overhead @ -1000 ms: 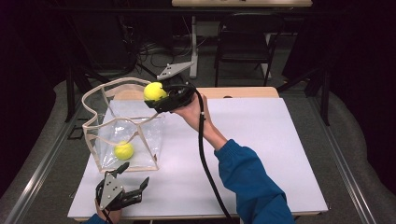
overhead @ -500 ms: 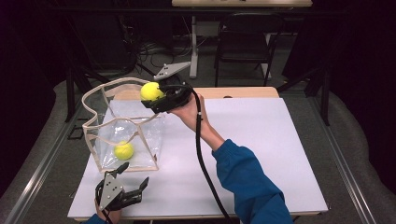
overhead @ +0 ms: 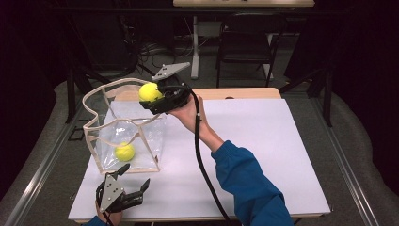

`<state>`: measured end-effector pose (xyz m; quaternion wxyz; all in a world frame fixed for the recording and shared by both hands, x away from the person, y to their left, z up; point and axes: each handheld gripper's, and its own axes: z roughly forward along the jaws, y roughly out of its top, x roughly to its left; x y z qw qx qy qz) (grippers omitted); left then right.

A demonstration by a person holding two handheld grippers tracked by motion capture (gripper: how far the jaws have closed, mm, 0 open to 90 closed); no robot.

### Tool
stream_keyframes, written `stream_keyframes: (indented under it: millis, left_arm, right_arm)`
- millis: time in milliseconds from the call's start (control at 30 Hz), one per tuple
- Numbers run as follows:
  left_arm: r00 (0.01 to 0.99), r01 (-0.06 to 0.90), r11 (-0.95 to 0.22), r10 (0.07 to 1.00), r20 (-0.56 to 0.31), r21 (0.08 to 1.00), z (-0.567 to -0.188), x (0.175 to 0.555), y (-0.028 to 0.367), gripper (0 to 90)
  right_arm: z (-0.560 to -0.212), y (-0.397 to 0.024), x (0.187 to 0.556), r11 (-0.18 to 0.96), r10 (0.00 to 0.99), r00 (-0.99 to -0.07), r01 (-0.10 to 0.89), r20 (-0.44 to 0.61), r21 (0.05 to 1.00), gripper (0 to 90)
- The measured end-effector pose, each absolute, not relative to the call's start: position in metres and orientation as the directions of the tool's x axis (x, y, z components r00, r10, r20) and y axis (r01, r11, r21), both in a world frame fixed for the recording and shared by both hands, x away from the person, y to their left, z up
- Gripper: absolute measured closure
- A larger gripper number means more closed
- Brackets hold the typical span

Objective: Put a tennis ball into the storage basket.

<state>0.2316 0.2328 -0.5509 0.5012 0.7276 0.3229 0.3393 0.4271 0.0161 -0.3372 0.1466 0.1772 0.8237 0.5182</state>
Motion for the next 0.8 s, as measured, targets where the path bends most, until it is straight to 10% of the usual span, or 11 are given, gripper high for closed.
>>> stream_keyframes:
  millis: [800]
  left_arm:
    - [0.562,0.13,-0.286,0.81,0.167,0.949,-0.551,0.232,0.233,15.9]
  right_arm:
    - [-0.342,0.029,0.428,0.408,0.436,-0.898,0.144,-0.053,0.902,26.3]
